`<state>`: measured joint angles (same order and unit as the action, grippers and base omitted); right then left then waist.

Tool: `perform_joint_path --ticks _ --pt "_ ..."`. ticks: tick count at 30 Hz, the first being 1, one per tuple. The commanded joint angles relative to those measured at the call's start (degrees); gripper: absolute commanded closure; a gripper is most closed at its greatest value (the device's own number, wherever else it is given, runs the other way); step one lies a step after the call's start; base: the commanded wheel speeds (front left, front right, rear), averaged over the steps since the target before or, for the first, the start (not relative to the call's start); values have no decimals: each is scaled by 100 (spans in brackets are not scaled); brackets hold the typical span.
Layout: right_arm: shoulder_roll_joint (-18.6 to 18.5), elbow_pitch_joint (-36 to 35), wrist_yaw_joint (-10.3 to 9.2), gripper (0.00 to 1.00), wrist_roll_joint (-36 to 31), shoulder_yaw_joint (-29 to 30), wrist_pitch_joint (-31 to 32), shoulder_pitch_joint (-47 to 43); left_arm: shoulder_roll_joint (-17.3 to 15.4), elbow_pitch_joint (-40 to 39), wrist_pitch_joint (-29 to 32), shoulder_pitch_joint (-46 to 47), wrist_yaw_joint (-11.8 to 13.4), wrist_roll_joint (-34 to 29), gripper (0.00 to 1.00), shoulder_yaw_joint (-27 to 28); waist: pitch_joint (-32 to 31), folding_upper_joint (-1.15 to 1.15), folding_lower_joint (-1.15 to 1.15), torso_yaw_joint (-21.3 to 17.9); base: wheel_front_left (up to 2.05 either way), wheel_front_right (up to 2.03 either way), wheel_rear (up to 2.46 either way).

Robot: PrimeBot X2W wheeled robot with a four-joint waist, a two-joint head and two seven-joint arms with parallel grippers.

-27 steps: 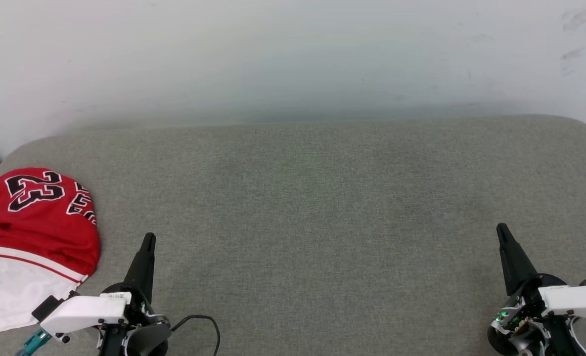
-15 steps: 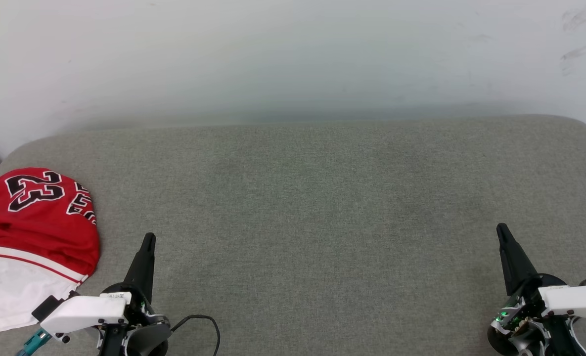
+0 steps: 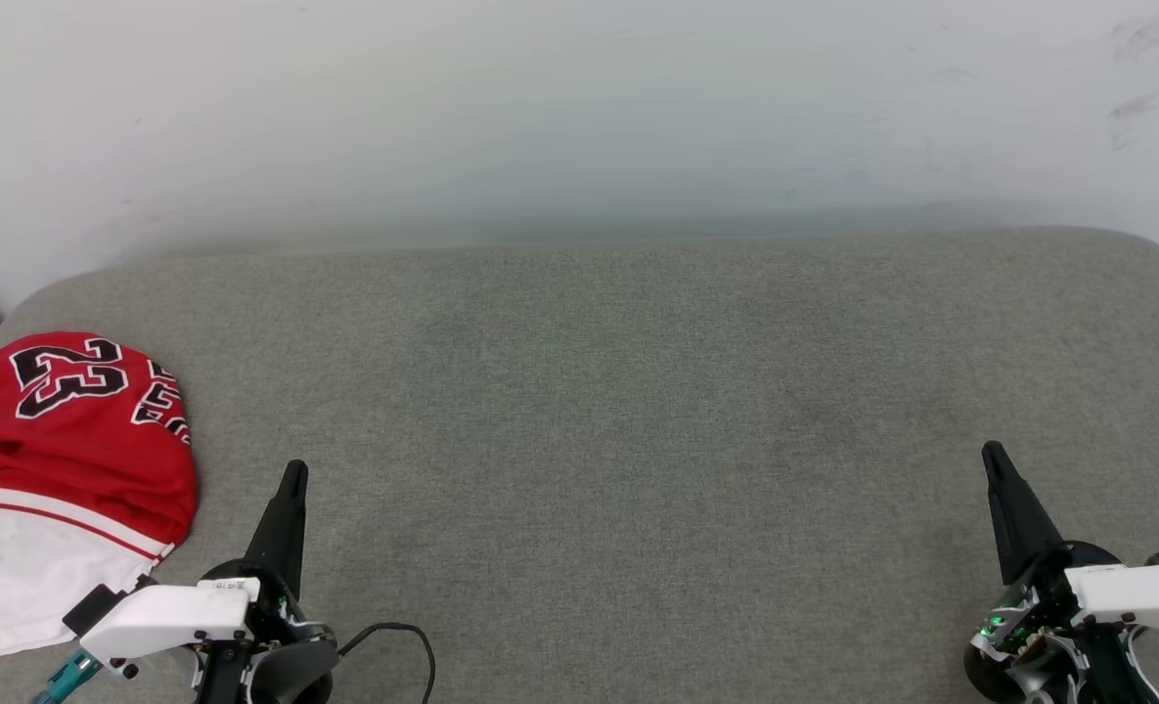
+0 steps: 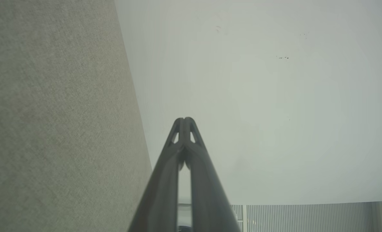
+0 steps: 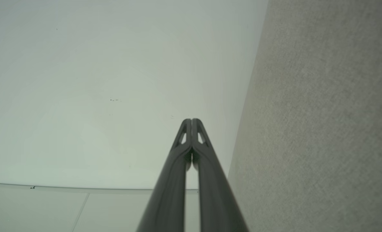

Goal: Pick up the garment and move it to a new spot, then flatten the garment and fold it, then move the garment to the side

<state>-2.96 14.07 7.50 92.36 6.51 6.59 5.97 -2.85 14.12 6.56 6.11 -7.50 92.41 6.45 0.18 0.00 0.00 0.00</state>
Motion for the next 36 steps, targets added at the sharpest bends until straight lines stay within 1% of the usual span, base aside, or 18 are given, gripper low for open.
perform_joint_path --ticks 1,35,36 --pt "22 -2 -2 100 5 -2 -3 69 -6 -12 5 40 -8 -9 100 16 0 0 0 0 0 0 0" --pt "22 -2 -2 100 4 -2 -3 69 -6 -12 5 40 -8 -9 100 16 0 0 0 0 0 0 0" --pt "0 0 0 0 0 2 0 0 0 0 0 0 0 0 0 2 0 0 0 0 0 0 0"
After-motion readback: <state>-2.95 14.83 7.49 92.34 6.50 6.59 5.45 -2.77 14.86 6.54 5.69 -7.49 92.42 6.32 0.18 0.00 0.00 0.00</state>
